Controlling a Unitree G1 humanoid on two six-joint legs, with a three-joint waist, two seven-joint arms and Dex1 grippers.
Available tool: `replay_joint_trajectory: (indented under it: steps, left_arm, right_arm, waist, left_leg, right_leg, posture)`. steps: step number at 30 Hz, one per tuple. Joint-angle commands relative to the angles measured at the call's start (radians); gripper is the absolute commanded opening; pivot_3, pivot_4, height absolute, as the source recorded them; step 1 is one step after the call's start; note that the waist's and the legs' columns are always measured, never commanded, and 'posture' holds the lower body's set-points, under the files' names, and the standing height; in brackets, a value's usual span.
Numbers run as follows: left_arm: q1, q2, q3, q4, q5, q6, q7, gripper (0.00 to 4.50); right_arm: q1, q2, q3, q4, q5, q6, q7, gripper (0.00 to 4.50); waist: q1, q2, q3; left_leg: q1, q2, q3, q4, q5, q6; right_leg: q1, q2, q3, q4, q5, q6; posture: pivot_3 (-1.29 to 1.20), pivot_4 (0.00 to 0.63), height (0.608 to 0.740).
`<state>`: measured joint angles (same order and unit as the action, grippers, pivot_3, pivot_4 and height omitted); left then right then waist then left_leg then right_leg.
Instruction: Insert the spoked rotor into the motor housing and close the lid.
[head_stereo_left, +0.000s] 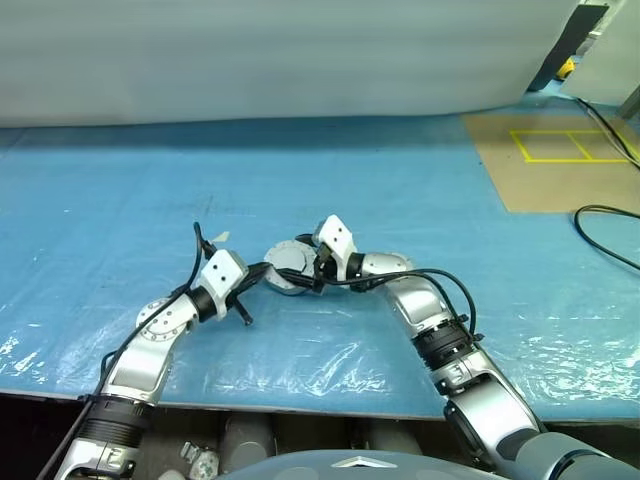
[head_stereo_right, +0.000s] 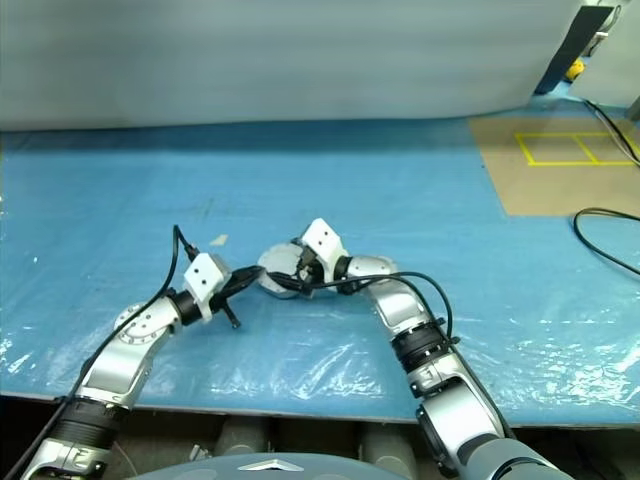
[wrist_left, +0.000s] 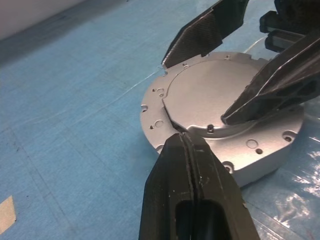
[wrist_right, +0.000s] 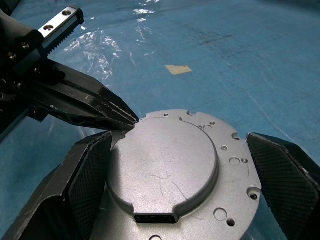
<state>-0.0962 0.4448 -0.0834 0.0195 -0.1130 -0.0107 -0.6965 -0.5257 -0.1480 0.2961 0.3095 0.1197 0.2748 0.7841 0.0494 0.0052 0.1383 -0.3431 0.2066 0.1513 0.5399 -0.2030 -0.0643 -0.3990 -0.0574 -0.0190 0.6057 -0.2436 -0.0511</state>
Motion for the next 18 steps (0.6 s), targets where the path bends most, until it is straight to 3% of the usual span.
replay_joint_trajectory:
  steps: [1,10,18]
  left_arm:
    - [0.02,0.005,-0.021,0.041,0.02,0.019,-0.005,0.0]
    - [0.028,-0.004,-0.017,0.015,-0.037,-0.018,-0.058,0.0]
    - [0.021,-0.001,-0.008,0.004,-0.053,-0.025,-0.073,0.0]
  right_arm:
    - [-0.008,-0.01,-0.079,0.015,0.032,0.075,-0.046,4.49]
    - [-0.019,-0.021,-0.145,0.004,0.105,0.425,-0.108,4.49]
    - [-0.081,0.11,-0.398,0.027,0.387,0.934,-0.194,4.49]
  waist:
    - [-0.001,0.0,0.0]
    - [-0.005,0.0,0.0]
    - [-0.005,0.0,0.0]
  left_leg:
    - [-0.001,0.0,0.0,0.0,0.0,0.0]
    - [-0.001,0.0,0.0,0.0,0.001,0.001]
    - [-0.001,0.0,0.0,0.0,0.003,-0.003]
  right_leg:
    - [-0.001,0.0,0.0,0.0,0.0,0.0]
    - [-0.002,0.001,0.0,0.0,0.0,0.0]
    - [-0.002,0.002,0.0,-0.001,0.0,0.0]
  posture:
    - [0.0,0.15,0.74]
    - [0.0,0.15,0.74]
    - [0.0,0.15,0.74]
